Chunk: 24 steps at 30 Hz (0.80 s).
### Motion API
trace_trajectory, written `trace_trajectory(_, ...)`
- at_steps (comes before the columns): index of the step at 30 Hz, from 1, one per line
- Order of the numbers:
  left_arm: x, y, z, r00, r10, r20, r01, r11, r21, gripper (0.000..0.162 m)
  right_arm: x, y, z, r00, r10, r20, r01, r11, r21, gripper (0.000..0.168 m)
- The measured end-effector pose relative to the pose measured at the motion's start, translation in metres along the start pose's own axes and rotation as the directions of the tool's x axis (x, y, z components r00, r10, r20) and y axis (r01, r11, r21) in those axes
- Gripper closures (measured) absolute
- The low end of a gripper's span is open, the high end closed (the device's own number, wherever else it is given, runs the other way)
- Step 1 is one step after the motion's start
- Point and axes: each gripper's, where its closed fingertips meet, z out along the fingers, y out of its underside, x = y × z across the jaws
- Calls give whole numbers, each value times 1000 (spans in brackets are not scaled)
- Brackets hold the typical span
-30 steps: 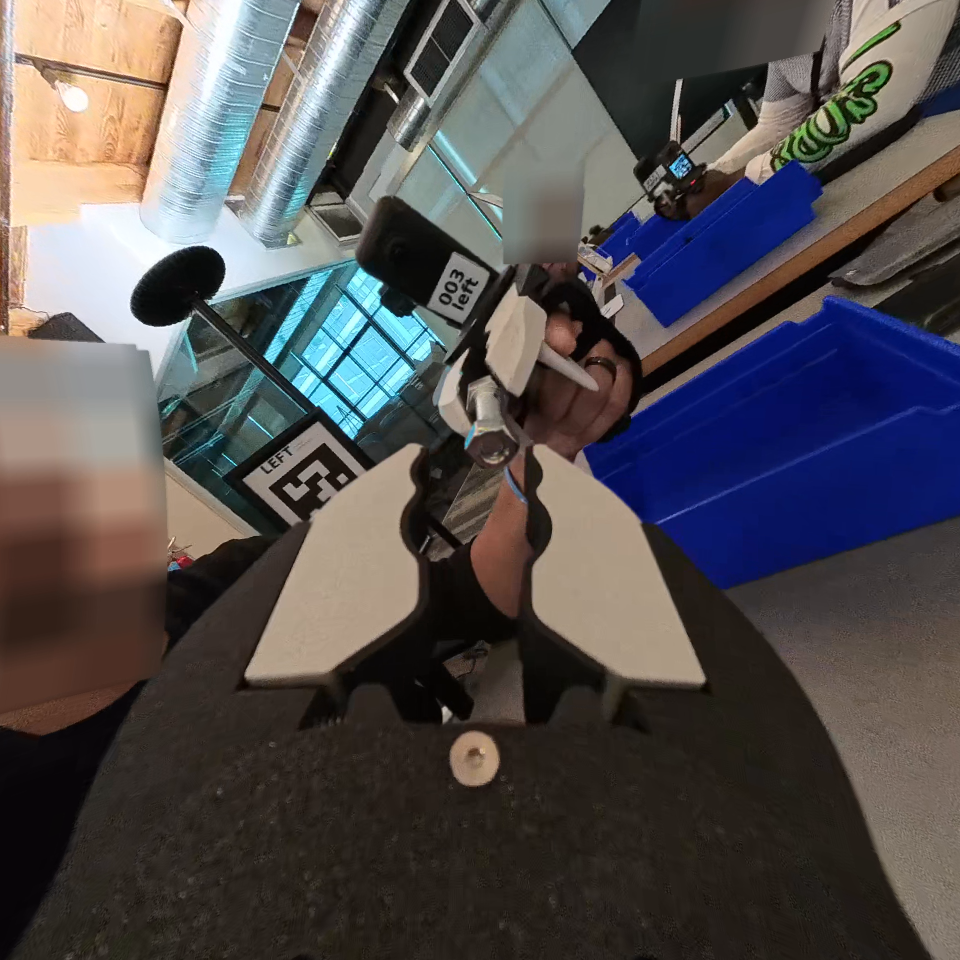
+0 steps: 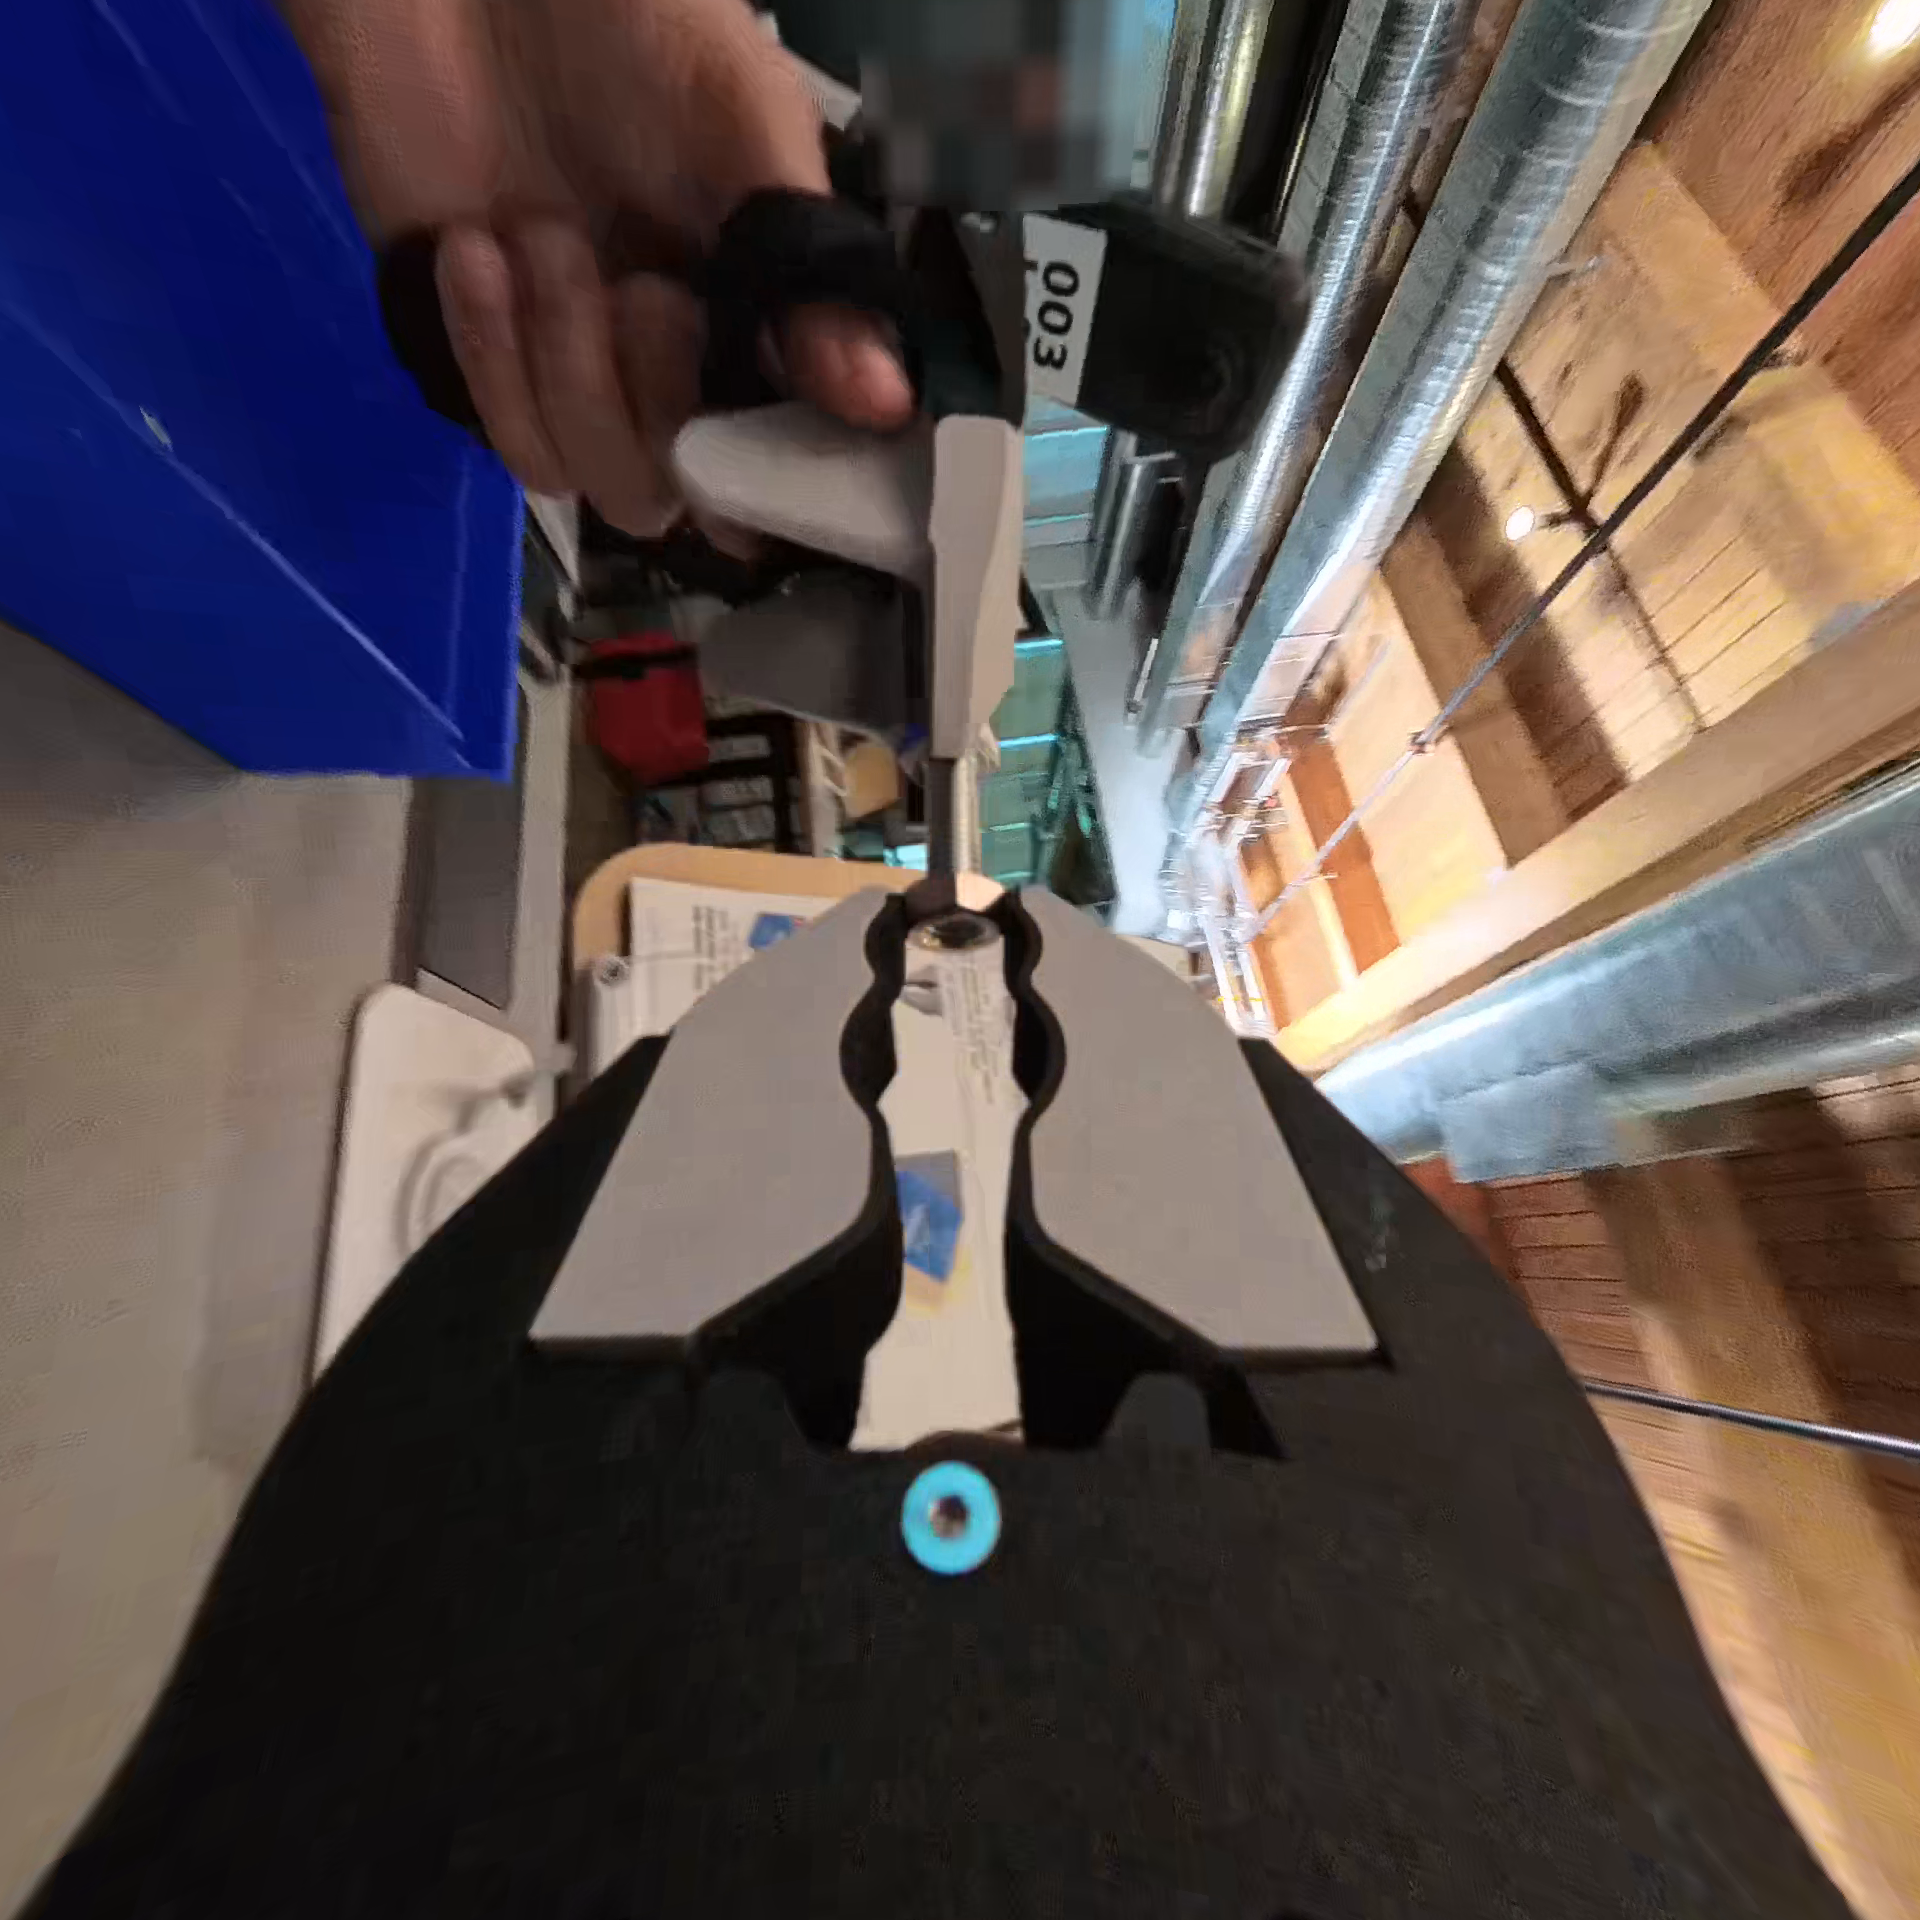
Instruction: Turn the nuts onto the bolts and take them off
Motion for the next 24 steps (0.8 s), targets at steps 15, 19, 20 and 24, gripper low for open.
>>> trace_trajectory(15, 4, -7, 10, 862, -427, -271, 456, 889, 49, 145, 13, -3, -15, 554, -824, -115, 826, 562, -49, 151)
trace_trajectory(19, -2, -7, 10, 894, -386, -228, 412, 908, 79, 146, 12, 4, -12, 708, -702, -70, 703, 711, -14, 150)
trace_trajectory(20, -3, -7, 9, 905, -367, -214, 391, 917, 82, 145, 11, 5, -12, 730, -681, -60, 682, 731, -18, 150)
trace_trajectory(24, -7, -9, 4, 940, -307, -148, 323, 941, 98, 146, 16, 2, -14, 887, -455, -80, 456, 890, -10, 129)
